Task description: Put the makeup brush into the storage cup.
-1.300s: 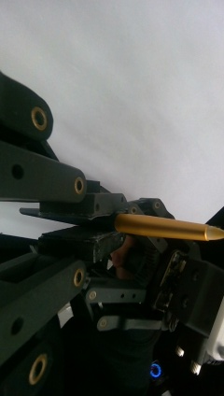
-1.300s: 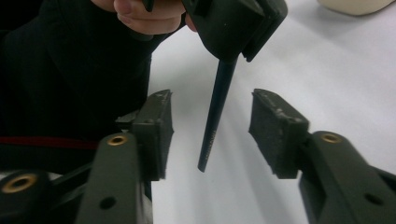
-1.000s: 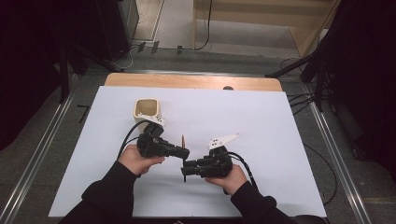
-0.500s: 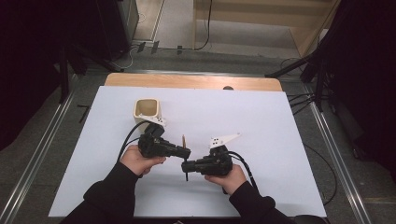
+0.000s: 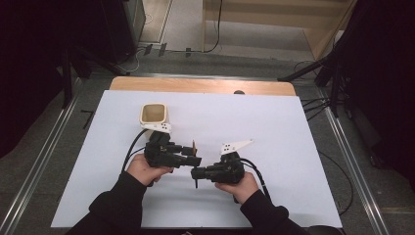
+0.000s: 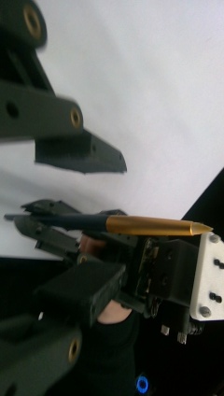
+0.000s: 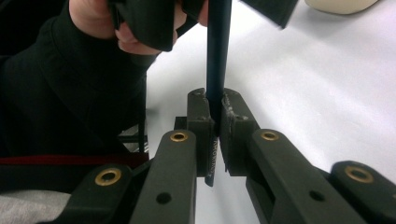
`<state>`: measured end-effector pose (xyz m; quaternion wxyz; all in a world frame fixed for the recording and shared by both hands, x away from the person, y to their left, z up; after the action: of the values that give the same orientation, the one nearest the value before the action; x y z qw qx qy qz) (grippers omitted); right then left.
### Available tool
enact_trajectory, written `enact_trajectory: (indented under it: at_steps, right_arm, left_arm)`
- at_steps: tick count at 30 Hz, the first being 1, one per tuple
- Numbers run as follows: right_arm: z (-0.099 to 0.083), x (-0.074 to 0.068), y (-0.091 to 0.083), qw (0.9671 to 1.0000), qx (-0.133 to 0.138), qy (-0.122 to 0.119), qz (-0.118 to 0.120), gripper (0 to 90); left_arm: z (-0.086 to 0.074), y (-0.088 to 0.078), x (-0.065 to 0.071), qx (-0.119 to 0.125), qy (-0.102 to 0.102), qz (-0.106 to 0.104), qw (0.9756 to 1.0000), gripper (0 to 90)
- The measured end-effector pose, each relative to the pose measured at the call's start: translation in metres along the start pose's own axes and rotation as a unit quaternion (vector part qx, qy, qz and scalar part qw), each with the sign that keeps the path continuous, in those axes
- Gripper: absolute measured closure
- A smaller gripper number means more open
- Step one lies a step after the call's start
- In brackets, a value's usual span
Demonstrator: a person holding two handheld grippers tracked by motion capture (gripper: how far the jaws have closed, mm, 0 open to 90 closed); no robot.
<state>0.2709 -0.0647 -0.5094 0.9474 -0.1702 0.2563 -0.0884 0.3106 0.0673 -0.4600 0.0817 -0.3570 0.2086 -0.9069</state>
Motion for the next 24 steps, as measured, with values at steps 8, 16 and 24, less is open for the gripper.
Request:
enact_trajectory:
  at_steps: [8, 16, 24]
  right_arm:
    - [0.0002, 0.001, -0.0008, 1.0, 0.0, 0.006, -0.004, 84.6]
    - [0.001, 0.0021, 0.0, 0.9999, 0.008, 0.011, -0.005, 84.6]
    - [0.0015, 0.0035, -0.0004, 0.9997, 0.012, 0.018, -0.007, 84.6]
  left_arm:
    - [0.0006, 0.0016, -0.0002, 0.027, -0.018, -0.001, 0.9995, 31.4]
    - [0.0003, 0.0001, 0.0023, 0.048, -0.023, 0.02, 0.9984, 56.2]
    - [-0.0004, 0.001, 0.0028, 0.048, -0.037, 0.015, 0.998, 72.2]
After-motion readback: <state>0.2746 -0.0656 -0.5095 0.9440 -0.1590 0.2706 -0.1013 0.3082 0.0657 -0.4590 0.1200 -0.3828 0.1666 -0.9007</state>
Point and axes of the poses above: each handheld gripper's, and its own axes: y roughly forward along the jaws, z roughly out of its top, x roughly to its right, the point moved 6 cm from there along y, roughly forward along the jaws, and after that the axes turned 8 degrees about -y, right-handed, at the moved point
